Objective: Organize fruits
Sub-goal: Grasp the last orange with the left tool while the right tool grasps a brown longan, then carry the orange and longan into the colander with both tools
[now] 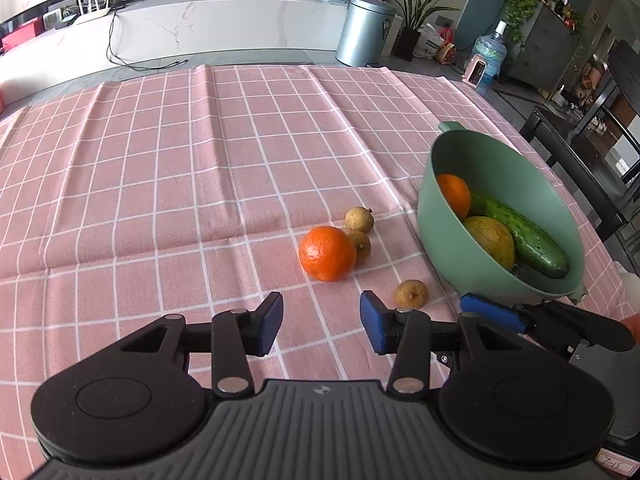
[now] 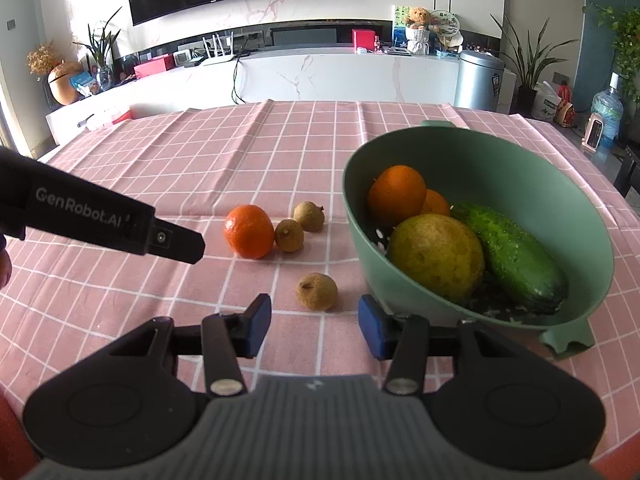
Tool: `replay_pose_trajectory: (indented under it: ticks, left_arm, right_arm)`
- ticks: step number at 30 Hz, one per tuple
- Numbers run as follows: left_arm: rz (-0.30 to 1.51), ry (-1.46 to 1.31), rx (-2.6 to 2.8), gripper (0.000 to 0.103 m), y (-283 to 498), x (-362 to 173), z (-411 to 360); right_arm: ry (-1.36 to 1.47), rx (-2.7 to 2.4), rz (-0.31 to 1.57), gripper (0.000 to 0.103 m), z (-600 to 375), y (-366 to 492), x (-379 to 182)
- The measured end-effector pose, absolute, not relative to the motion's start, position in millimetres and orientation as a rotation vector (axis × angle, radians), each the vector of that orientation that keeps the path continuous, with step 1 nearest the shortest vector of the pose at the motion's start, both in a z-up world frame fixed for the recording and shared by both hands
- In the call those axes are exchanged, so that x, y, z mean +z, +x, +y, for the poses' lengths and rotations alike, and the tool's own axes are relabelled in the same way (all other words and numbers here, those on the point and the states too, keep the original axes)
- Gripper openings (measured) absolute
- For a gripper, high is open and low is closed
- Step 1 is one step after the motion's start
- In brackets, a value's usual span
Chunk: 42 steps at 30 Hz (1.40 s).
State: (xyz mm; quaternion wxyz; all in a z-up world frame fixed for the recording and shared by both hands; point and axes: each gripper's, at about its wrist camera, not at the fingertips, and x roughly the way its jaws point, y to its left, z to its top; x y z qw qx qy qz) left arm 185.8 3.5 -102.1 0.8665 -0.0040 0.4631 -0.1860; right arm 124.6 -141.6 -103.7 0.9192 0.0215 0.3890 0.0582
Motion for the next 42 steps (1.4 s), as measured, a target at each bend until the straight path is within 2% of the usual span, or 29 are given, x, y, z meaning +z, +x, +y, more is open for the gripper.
replay_pose_trajectory:
  ticks: [2,12,17,22,24,29,35,42]
  left_arm:
    - [0.952,0.019,-0.397,0.052,188.8,-103.2,-1.4]
    - [0.912,0.096,-0.426,0.059,206.1,-109.7,-17.6]
    - [0.931,0.108,-0.435,0.059,216.4,-119.7,-22.1]
    - [0.954,0.103,-0.439,0.059,222.4,-129.4,-25.3]
    - [0.956,0.093,-0.444,0.059,224.1,-131.1,-25.1]
    - [0.947,0.069,-0.457,0.048,225.5,-135.6,-23.5]
    - [0.963,0.028,-0.426,0.046,222.9,-135.2,-18.9]
    - [1.018,-0.149,-0.359,0.046,217.4,-134.0,0.9]
  right_arm:
    - [0.061,0.097,0.819,0.037,-139.1,130.7,-110.1]
    - [0.069,-0.042,0.787,0.038,-114.7,142.8,-127.9]
    - [0.097,-0.059,0.791,0.030,-119.9,145.2,-131.4]
    - [0.109,-0.043,0.783,0.029,-120.5,144.7,-133.7]
    - [0.103,-0.039,0.781,0.025,-119.9,142.3,-133.5]
    - [0.094,-0.021,0.792,0.025,-121.9,142.2,-132.0]
    - [0.086,0.018,0.820,0.025,-125.5,133.8,-126.5]
    - [0.055,0.129,0.843,0.025,-130.8,126.0,-105.9]
